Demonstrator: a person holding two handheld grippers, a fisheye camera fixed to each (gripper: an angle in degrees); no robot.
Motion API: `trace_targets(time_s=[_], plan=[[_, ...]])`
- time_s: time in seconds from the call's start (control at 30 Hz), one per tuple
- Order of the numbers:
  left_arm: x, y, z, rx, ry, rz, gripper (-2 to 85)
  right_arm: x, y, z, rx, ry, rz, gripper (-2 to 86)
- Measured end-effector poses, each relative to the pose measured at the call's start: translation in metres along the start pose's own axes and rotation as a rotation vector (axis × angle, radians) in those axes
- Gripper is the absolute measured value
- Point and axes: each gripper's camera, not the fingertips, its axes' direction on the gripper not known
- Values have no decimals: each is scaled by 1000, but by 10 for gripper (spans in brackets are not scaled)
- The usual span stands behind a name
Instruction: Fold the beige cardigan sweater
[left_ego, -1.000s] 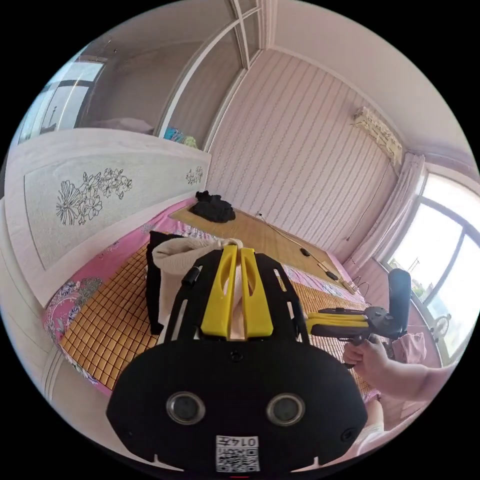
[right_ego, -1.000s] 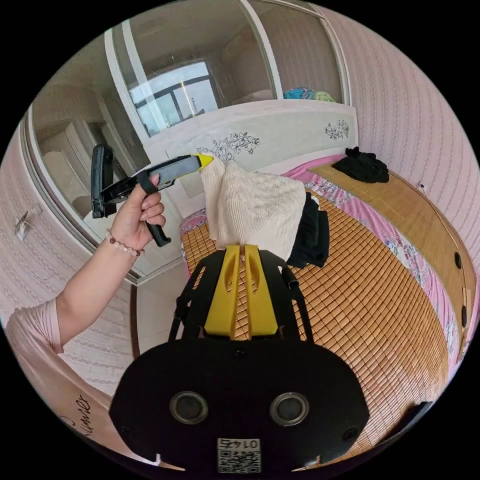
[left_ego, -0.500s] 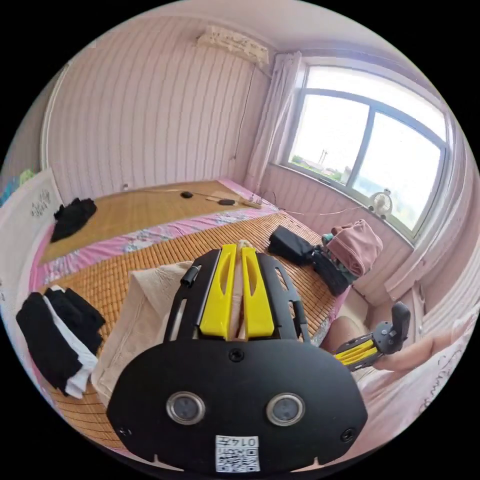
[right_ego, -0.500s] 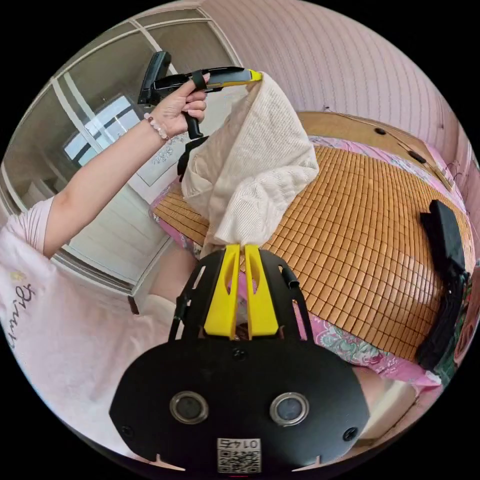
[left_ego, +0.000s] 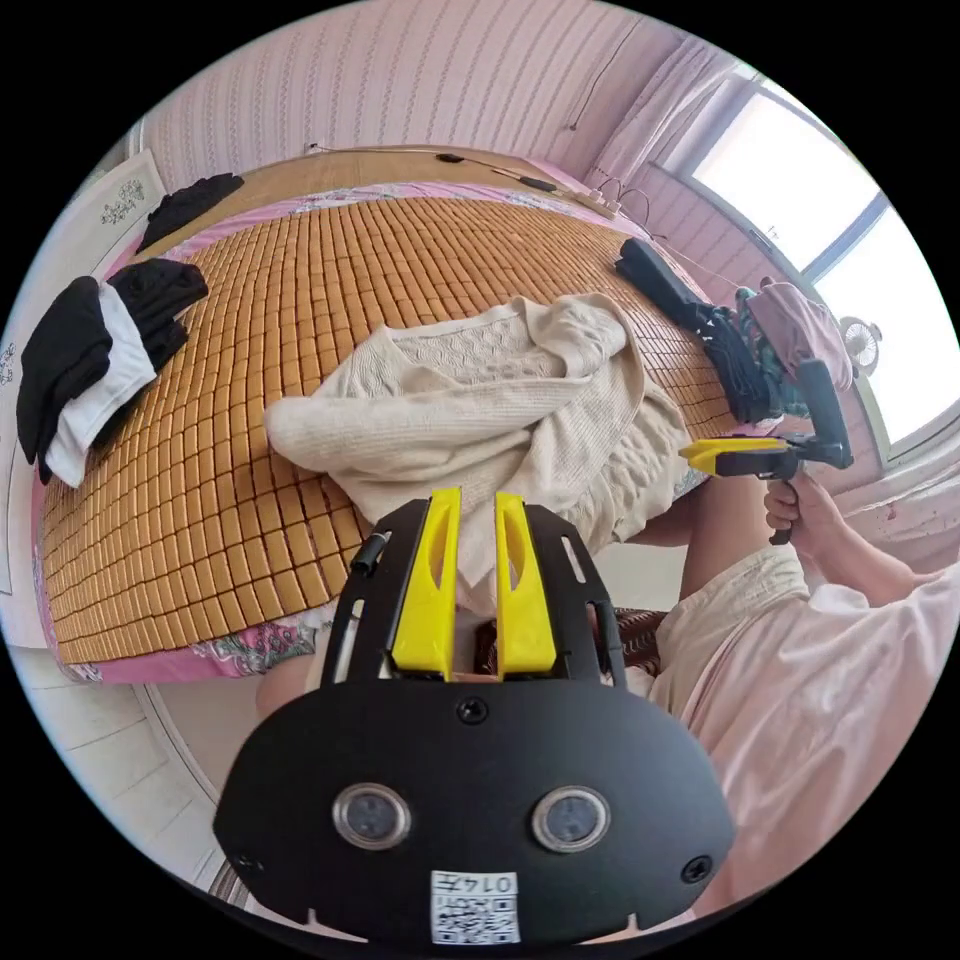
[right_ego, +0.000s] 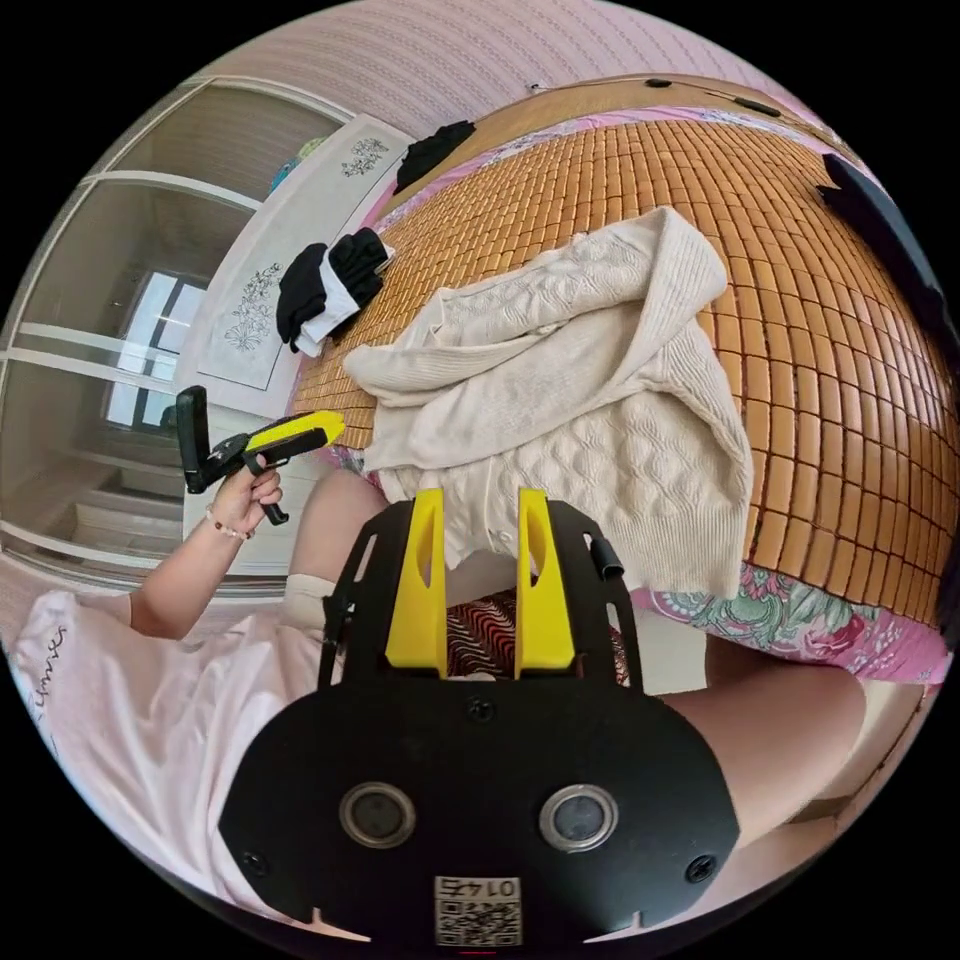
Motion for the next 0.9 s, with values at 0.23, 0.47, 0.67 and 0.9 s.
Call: trace_targets(time_s=[0.23,0.47,0.67,0.9], plan=[[39,-17,21,-27,19,33,73,8,-51,45,-65,238,62,39],[58,-50,22,8,-8,57,73,14,-28,-31,82,119,-9,5],[85,-90,44,-23,4,120,77,35,13,-165,329,383,32,2],[120,-141,112,-215,-76,167,50,38,20,-219,407,503,87,2]])
